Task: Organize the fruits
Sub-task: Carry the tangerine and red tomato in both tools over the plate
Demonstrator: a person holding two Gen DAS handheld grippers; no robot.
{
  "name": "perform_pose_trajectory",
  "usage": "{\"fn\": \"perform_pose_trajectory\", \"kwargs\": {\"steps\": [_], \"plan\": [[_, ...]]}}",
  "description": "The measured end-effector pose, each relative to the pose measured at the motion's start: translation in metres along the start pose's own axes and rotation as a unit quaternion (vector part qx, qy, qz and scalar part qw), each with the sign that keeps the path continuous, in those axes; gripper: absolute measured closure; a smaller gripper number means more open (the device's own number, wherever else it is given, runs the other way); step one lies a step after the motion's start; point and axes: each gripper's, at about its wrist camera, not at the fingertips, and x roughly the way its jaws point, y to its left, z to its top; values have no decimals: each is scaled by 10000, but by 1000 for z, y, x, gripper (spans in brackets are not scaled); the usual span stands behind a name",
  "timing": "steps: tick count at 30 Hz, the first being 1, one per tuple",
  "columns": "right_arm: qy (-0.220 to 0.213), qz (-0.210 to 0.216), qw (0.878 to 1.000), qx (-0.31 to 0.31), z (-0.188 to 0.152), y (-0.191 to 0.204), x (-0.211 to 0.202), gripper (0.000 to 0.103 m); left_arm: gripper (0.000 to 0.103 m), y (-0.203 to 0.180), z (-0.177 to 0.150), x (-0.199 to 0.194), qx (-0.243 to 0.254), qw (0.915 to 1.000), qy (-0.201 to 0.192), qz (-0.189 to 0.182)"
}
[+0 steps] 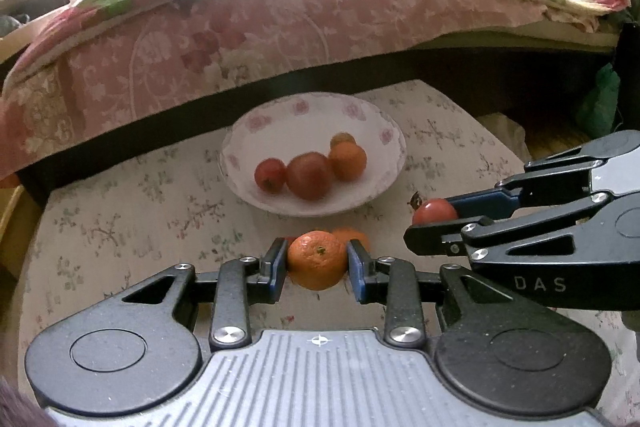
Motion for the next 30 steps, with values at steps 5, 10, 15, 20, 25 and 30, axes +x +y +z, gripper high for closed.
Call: {"fn": "perform_pose_trajectory", "kwargs": {"steps": [5, 10, 15, 20, 25, 30], "plan": [[-112, -42, 9999, 62, 9, -7, 2, 74, 63, 0, 10, 6, 12, 10000, -77, 22], [-171, -72, 9997, 153, 21, -16, 7, 74, 63, -1, 22, 16, 23, 9999, -122, 59], [-218, -139, 9996, 145, 30, -23, 16, 74, 64, 0, 30, 26, 43, 9998, -159, 107], [-209, -203, 9994, 204, 37, -31, 25, 74, 65, -1, 37, 37, 75, 9998, -164, 124], [-247, -247, 9992, 195, 43, -36, 33, 74, 65, 2, 42, 46, 32, 9997, -185, 144], [-265, -273, 9991, 206, 49, -40, 40, 74, 65, 3, 49, 54, 105, 9995, -211, 198]]}}
